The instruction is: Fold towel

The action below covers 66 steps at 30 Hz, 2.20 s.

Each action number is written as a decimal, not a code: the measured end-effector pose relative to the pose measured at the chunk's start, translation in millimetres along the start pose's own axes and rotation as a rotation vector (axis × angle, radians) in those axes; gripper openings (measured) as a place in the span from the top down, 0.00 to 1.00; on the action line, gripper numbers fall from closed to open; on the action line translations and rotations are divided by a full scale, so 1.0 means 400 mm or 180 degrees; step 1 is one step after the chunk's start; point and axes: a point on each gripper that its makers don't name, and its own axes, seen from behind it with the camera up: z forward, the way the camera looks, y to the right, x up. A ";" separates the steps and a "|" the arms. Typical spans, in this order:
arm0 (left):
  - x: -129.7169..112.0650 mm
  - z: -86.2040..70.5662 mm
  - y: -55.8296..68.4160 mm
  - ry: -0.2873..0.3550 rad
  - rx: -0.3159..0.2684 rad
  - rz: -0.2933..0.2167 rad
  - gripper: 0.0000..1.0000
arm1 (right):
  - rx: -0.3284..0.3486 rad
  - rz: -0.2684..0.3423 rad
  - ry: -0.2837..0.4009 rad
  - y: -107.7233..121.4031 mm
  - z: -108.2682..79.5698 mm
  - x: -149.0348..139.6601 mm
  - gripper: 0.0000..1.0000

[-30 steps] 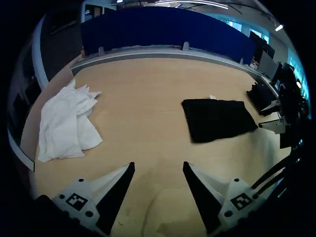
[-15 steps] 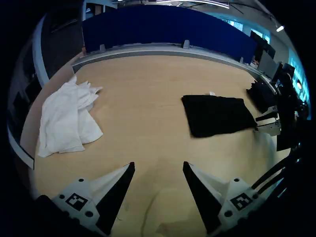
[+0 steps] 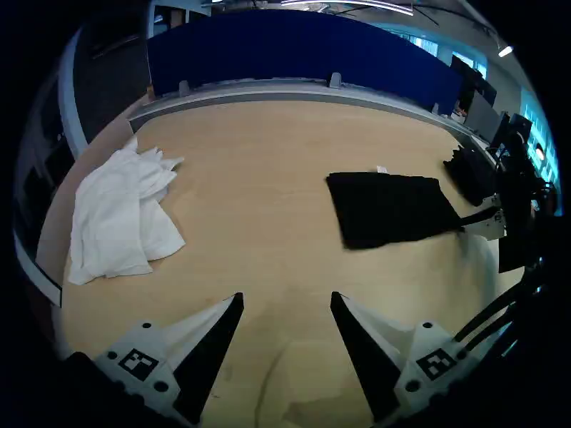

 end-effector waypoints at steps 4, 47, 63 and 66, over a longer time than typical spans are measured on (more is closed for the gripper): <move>0.000 -0.003 -0.001 0.0002 0.0000 0.0003 0.10 | 0.0013 -0.0023 -0.0033 -0.004 -0.001 -0.004 0.82; 0.025 -0.041 -0.013 0.0170 -0.0039 -0.0131 0.10 | -0.0092 -0.0527 0.0606 -0.025 -0.084 0.393 0.85; 0.052 -0.055 -0.029 0.0296 -0.0057 -0.0257 0.10 | 0.0038 -0.0678 0.0615 -0.088 -0.041 0.469 0.86; 0.057 -0.058 -0.032 0.0316 -0.0064 -0.0293 0.10 | 0.0090 -0.0757 0.0628 -0.116 -0.033 0.495 0.86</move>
